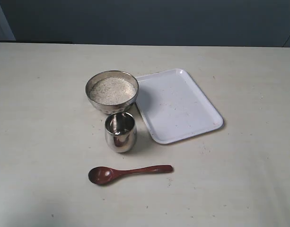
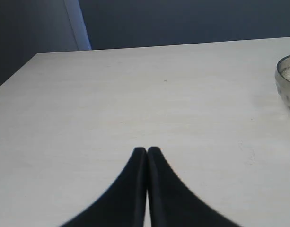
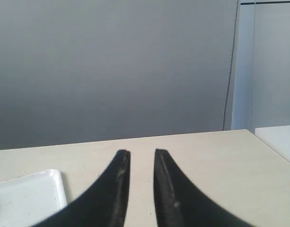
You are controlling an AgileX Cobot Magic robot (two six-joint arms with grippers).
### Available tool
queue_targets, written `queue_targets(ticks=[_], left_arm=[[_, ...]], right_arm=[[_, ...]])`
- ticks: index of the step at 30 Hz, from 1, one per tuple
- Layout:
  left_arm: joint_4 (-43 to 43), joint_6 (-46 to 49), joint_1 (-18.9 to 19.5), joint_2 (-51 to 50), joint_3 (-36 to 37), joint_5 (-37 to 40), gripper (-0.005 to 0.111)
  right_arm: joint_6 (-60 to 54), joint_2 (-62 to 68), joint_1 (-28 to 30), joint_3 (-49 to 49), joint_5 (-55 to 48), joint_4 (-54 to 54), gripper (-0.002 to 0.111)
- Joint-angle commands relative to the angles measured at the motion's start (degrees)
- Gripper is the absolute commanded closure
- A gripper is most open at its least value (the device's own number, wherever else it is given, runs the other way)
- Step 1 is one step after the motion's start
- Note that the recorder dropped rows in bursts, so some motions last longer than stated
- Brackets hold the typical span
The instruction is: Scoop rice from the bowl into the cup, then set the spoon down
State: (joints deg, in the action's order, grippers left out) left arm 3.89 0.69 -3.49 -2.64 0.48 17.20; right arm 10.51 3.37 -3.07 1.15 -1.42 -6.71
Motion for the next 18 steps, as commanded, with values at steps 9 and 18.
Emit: queue_targets(ticks=[9,18], left_arm=[[0.0,-0.1,-0.1,-0.1,-0.5,-0.6,0.106],[0.0,-0.1,-0.1,-0.1,-0.5,-0.6,0.106]], right_arm=[[0.1,-0.2,0.3,-0.2,1.0,0.0,0.089],[5.9,-0.2,0.3,-0.2,19.3,12.7,0.089]])
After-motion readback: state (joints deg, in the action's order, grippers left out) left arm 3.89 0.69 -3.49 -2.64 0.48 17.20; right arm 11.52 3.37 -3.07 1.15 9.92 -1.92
